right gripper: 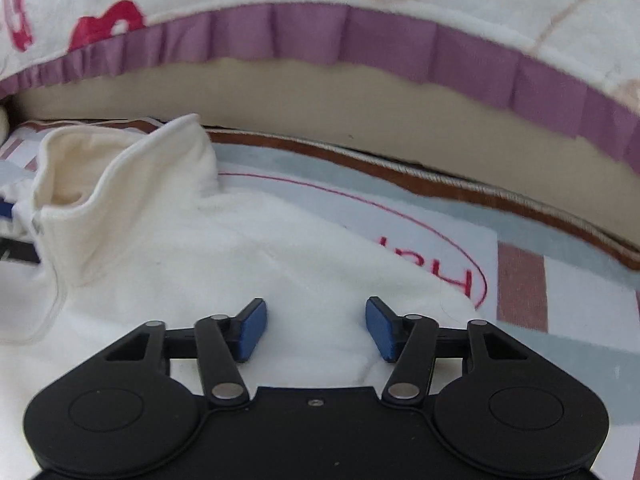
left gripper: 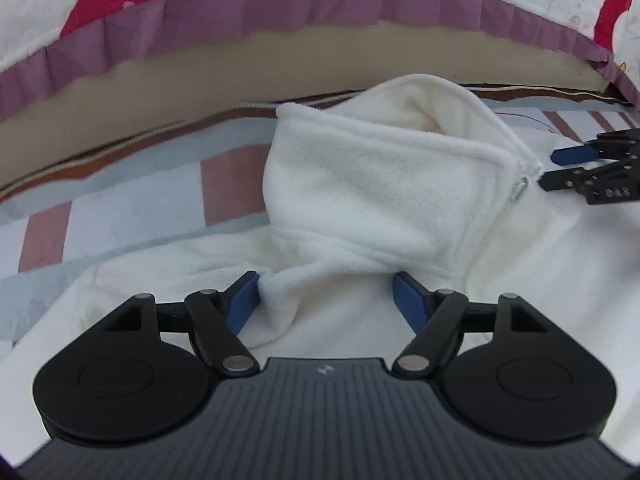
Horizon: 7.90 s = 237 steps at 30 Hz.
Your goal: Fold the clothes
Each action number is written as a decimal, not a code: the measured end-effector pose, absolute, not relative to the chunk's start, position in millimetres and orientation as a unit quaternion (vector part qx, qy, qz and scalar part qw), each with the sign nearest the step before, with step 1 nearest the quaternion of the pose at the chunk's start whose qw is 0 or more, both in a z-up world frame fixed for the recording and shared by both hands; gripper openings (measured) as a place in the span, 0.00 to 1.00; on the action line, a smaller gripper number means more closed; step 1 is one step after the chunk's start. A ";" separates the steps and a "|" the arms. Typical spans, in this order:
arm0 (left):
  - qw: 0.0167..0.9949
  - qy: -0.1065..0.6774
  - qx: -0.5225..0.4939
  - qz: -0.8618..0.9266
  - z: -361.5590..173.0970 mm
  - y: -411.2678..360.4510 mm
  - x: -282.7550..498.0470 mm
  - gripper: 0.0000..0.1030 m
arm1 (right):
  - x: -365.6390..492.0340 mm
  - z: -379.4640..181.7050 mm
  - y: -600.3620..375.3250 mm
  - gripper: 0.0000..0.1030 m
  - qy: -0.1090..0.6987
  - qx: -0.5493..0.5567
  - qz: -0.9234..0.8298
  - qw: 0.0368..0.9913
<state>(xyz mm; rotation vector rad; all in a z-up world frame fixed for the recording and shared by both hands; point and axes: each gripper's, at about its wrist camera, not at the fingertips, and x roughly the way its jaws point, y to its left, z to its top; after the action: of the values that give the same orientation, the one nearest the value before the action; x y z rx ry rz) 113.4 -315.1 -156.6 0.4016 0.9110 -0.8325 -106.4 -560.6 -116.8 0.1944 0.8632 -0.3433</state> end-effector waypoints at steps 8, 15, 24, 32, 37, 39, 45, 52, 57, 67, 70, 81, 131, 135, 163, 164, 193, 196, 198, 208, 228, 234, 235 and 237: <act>0.780 0.412 0.291 -0.369 -133.3 -347.2 99.4 0.14 | -138.7 -82.5 -549.5 0.03 0.322 0.160 -0.139 0.922; 0.819 0.346 0.287 -0.356 -110.8 -344.7 106.0 0.11 | -142.6 -46.0 -575.9 0.02 0.258 0.166 -0.193 0.932; 0.858 0.316 0.227 -0.337 -98.4 -330.2 127.7 0.39 | -115.8 -32.3 -602.3 0.04 0.319 0.111 -0.235 0.911; 0.887 0.365 0.165 -0.230 -105.9 -178.1 132.4 0.46 | -199.5 -83.0 -614.3 0.51 0.409 0.080 -0.241 0.876; 0.881 0.447 0.004 -0.158 -112.3 -82.3 139.3 0.48 | -225.4 -111.0 -611.7 0.66 0.480 0.013 -0.233 0.846; 0.874 0.464 -0.024 -0.139 -120.8 -67.3 133.7 0.48 | -227.4 -119.5 -609.6 0.73 0.489 -0.013 -0.243 0.838; 0.847 0.512 -0.062 -0.127 -146.8 -40.7 108.6 0.54 | -215.3 -122.2 -621.2 0.31 0.460 0.058 -0.258 0.848; 0.866 0.469 -0.025 -0.172 -143.8 -47.7 98.4 0.00 | -223.5 -83.1 -612.4 0.06 0.383 0.019 -0.317 0.868; 0.891 0.404 0.072 -0.193 -118.9 -73.3 84.5 0.04 | -206.2 -80.7 -650.8 0.07 0.388 0.024 -0.392 0.834; 0.860 0.363 0.174 -0.313 -64.5 -84.6 -18.2 0.28 | -243.7 -42.8 -563.1 0.61 0.349 0.242 -0.333 0.842; 0.844 0.344 0.200 -0.361 -48.5 -91.8 -53.8 0.31 | -266.9 -42.0 -511.3 0.63 0.379 0.278 -0.274 0.839; 0.799 0.376 0.113 -0.456 -66.5 -122.1 -116.0 0.41 | -331.5 -15.7 -406.4 0.70 0.468 0.288 -0.185 0.815; 0.812 0.172 0.219 -0.514 -48.7 -99.3 -160.8 0.71 | -156.4 -33.9 -406.3 0.22 0.329 0.327 -0.159 0.871; 0.821 0.044 0.329 -0.464 -71.1 -128.7 -184.1 0.92 | -151.1 -23.6 -397.3 0.22 0.313 0.312 -0.119 0.889; 0.896 0.375 0.066 -0.229 -112.1 -100.4 -11.9 0.43 | -192.0 -48.9 -341.1 0.43 0.372 0.198 -0.155 0.894; 0.898 0.371 0.064 -0.228 -109.3 -97.7 -15.3 0.43 | -184.9 -54.6 -339.5 0.45 0.384 0.195 -0.163 0.888; 0.879 0.280 0.119 -0.366 -91.1 -76.0 -103.6 0.83 | -194.3 -52.3 -302.9 0.08 0.414 0.077 -0.176 0.890; 0.867 0.314 0.188 -0.339 -106.2 -101.8 -94.0 0.84 | -214.5 -40.7 -307.3 0.08 0.431 0.039 -0.192 0.881; 0.860 0.323 0.230 -0.322 -113.8 -111.9 -85.4 0.50 | -231.2 -33.0 -310.5 0.07 0.430 0.025 -0.205 0.879; 0.919 0.290 -0.012 -0.268 -16.2 -10.7 -55.8 0.09 | -325.1 70.8 -350.2 0.07 0.310 0.044 -0.332 0.890; 0.876 0.420 0.022 -0.237 -66.8 16.6 -119.1 0.39 | -357.1 21.9 -363.4 0.15 0.436 0.130 -0.245 0.856; 0.869 0.402 0.050 -0.284 -60.9 11.5 -127.9 0.39 | -358.6 10.7 -355.3 0.30 0.461 0.116 -0.252 0.843; 0.861 0.408 0.072 -0.295 -58.8 2.4 -133.0 0.38 | -358.5 8.5 -354.8 0.30 0.464 0.116 -0.253 0.841; 0.854 0.395 0.152 -0.303 -61.0 -20.5 -147.4 0.39 | -358.2 6.2 -355.0 0.30 0.467 0.116 -0.258 0.838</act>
<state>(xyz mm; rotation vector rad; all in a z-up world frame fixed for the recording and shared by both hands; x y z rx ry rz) -147.4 -20.5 -61.0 0.3199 0.8317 -0.6374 -358.2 -355.0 6.2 0.2445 0.9883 -0.5452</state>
